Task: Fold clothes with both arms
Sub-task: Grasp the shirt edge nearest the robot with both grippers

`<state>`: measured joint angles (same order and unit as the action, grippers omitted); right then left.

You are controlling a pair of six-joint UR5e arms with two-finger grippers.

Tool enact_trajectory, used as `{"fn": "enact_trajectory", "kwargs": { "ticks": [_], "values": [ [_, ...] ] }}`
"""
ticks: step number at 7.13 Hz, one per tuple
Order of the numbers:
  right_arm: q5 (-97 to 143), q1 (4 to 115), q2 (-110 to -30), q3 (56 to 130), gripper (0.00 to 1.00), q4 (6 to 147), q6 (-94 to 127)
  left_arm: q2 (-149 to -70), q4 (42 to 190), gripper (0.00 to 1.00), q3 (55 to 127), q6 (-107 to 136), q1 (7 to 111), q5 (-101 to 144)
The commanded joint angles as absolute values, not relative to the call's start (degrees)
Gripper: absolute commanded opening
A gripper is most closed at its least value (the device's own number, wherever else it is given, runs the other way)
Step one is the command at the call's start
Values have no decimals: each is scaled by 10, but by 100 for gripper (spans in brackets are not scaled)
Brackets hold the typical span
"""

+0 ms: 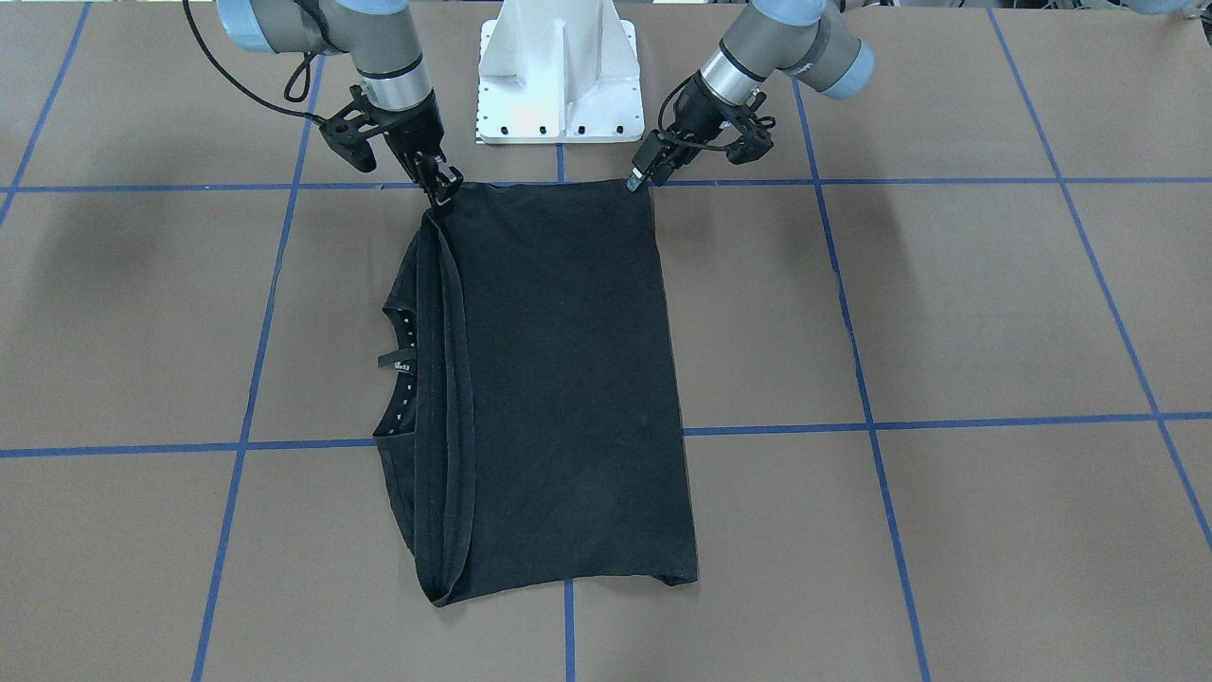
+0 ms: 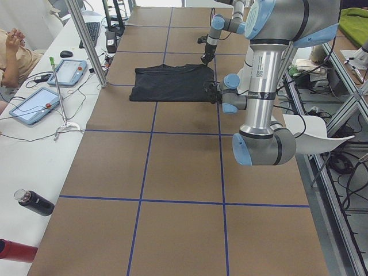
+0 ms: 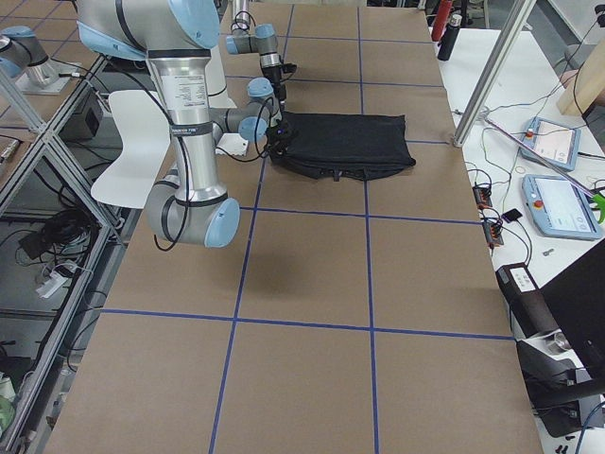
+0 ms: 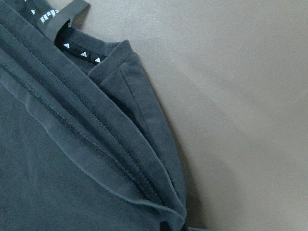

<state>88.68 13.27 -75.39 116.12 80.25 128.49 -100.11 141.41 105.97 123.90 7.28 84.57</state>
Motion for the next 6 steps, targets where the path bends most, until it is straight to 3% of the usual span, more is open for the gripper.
{"fn": "enact_trajectory", "kwargs": {
  "ticks": [1, 2, 6],
  "values": [
    [887, 133, -753, 1162, 0, 802, 1285, -1002, 1414, 60, 1059, 1241, 71, 846],
    [887, 133, -754, 1162, 0, 802, 1285, -1001, 1414, 58, 1059, 1241, 71, 846],
    [887, 133, -754, 1162, 0, 802, 1285, -1002, 1414, 0, 1060, 1241, 71, 848]
  ]
}}
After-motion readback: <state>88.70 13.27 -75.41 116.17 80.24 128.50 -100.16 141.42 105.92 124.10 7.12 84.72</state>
